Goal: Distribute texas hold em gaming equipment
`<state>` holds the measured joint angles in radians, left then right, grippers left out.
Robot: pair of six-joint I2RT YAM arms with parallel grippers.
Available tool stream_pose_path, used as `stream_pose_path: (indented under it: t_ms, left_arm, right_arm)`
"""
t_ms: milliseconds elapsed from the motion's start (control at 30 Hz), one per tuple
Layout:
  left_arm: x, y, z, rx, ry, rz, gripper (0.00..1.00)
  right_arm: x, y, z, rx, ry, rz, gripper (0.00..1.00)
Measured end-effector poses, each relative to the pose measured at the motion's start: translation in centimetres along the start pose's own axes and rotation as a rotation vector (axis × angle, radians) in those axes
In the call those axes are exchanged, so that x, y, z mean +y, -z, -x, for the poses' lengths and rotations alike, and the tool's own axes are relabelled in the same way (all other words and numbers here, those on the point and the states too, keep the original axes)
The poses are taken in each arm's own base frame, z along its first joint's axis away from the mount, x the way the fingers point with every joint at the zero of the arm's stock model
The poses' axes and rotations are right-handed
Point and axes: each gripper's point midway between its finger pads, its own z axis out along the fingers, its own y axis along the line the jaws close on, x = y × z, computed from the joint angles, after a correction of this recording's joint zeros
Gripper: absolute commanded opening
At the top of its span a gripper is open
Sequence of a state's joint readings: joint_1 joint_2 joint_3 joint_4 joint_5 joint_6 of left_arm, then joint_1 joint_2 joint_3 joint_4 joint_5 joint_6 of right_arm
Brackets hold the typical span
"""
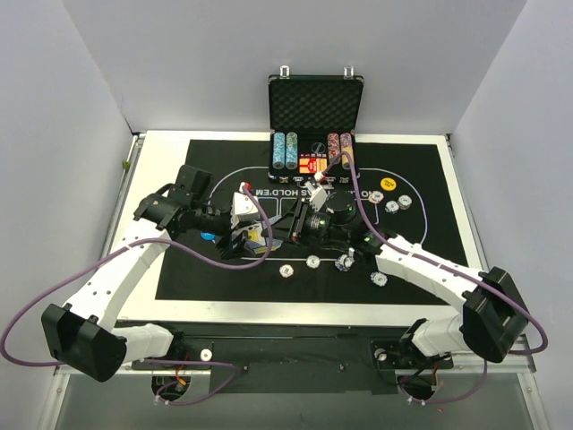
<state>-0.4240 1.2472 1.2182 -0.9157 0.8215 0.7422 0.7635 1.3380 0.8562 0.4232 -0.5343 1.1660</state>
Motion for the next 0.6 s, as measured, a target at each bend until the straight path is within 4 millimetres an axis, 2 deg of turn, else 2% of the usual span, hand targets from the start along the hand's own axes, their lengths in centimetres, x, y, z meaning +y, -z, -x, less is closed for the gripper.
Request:
stream_pose_path:
  t_ms: [33, 67, 167, 267, 300, 333, 367, 433, 600]
  left_arm:
    - [-0.01, 0.01, -0.08, 0.003, 0.000, 0.000, 0.63]
    - [-0.02, 0.02, -0.15, 0.006, 0.001, 0.001, 0.57]
    - [-0.03, 0.04, -0.25, 0.010, -0.005, 0.000, 0.18]
    - [-0.08, 0.05, -0.37, 0.015, -0.004, -0.001, 0.13]
    - [-0.09, 0.06, -0.41, 0.017, -0.003, -0.001, 0.13]
    - [-0.06, 0.07, -0.45, 0.019, -0.003, 0.001, 0.13]
    - [-0.02, 0.08, -0.49, 0.021, -0.003, 0.003, 0.13]
    - [0.04, 0.10, -0.56, 0.025, -0.002, 0.007, 0.13]
    - [-0.01, 0.12, -0.79, 0.035, 0.004, 0.008, 0.12]
  right_arm:
    - [-0.03, -0.07, -0.18, 0.006, 0.000, 0.000, 0.00]
    - [-0.03, -0.08, -0.22, 0.008, 0.000, 0.000, 0.00]
    - [0.00, -0.07, -0.24, 0.009, 0.001, 0.001, 0.00]
    - [-0.08, -0.11, -0.25, 0.010, 0.002, -0.001, 0.06]
    - [-0.12, -0.15, -0.25, 0.011, 0.002, -0.002, 0.12]
    - [-0.14, -0.20, -0.24, 0.012, 0.002, -0.003, 0.15]
    - [-0.17, -0.29, -0.21, 0.013, 0.003, -0.005, 0.23]
    - [-0.22, -0.34, -0.17, 0.015, 0.007, -0.013, 0.29]
    - [-0.99, -0.07, -0.02, 0.019, 0.031, -0.051, 0.33]
